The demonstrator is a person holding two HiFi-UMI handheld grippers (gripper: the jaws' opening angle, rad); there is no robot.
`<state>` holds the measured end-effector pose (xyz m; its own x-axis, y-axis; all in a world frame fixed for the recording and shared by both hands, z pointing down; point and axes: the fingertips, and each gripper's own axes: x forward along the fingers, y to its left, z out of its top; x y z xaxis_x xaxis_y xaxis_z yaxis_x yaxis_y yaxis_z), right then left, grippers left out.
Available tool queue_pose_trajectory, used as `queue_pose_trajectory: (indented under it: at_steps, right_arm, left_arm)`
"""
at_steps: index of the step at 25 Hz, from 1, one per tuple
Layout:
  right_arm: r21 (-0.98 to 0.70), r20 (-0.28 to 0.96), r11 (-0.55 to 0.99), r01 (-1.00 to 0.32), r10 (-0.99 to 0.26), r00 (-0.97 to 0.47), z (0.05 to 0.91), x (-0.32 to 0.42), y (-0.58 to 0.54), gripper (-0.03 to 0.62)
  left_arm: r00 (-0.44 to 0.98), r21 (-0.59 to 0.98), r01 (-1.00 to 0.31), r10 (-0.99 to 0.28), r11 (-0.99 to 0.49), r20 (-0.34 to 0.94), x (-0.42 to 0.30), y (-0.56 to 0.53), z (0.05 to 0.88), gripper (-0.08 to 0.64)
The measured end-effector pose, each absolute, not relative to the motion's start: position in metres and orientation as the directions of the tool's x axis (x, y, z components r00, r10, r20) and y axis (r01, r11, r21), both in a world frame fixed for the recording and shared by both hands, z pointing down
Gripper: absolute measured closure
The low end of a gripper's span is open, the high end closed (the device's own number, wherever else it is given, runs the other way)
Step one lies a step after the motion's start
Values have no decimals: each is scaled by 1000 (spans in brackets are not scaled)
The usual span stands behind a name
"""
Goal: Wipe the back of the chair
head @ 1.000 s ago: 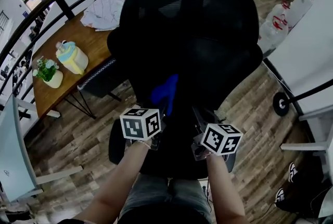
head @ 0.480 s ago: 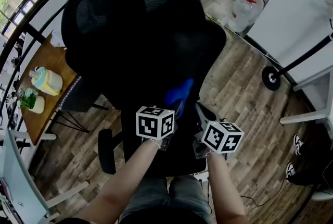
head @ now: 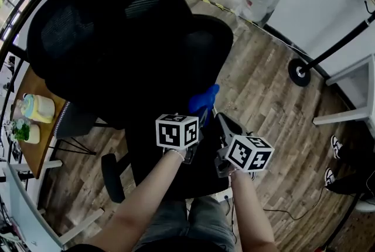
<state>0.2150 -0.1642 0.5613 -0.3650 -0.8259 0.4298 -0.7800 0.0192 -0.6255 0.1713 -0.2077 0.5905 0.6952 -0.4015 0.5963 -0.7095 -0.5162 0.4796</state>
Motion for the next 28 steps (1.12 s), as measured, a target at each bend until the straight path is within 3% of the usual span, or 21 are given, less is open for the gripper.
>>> queue_pose_trajectory:
  at_steps: [12,28]
  right_arm:
    - [-630,449,47,-775,-793,-412,577,201,-184,563]
    - [-587,485,155,-795,-719,-498,579,139,-203,563]
  left_arm:
    - [686,511,-725,-424,-462,591,169,-226,603,474]
    - [638,499,-770,-487,-398,596,105,-231,602,474]
